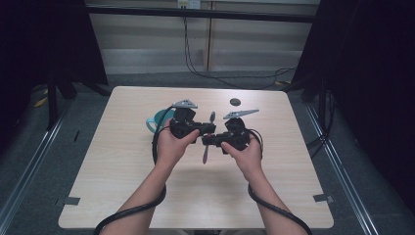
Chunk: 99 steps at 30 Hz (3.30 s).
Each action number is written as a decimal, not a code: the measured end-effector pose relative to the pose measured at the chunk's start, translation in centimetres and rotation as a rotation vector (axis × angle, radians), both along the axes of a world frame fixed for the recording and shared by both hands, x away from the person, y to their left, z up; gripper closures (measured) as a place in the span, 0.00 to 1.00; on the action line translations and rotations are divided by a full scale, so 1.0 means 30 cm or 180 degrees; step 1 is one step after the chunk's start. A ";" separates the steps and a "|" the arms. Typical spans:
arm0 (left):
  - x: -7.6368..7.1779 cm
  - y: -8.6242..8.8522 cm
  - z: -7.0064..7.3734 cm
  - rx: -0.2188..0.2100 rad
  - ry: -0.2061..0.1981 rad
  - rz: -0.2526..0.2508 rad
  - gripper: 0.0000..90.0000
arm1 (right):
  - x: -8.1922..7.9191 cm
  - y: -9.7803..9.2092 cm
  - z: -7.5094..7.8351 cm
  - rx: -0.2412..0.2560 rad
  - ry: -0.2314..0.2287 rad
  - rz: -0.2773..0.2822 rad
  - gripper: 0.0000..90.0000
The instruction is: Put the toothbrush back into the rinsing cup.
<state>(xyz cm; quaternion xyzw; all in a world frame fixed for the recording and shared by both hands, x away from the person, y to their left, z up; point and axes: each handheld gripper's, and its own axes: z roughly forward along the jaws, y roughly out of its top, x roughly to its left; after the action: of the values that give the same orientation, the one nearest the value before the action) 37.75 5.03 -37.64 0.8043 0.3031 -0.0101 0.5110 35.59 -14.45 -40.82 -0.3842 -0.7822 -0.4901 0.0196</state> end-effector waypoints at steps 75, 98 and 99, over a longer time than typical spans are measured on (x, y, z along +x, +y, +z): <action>0.067 0.207 0.176 0.0117 -0.0200 0.0371 0.93 | -0.130 -0.177 -0.339 -0.1301 -0.0488 -0.0427 0.16; 0.175 0.299 0.188 0.0062 -0.0273 0.0685 0.93 | -0.134 -0.183 -0.348 -0.1238 -0.0525 -0.0474 0.15; 0.180 0.301 0.189 0.0073 -0.0274 0.0695 0.93 | -0.134 -0.183 -0.348 -0.1239 -0.0521 -0.0479 0.15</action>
<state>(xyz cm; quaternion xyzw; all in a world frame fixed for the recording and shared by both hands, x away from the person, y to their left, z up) 43.15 14.07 -31.97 0.7720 0.3668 0.0836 0.5124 31.57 -19.93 -51.25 -0.3969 -0.8302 -0.3596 -0.1550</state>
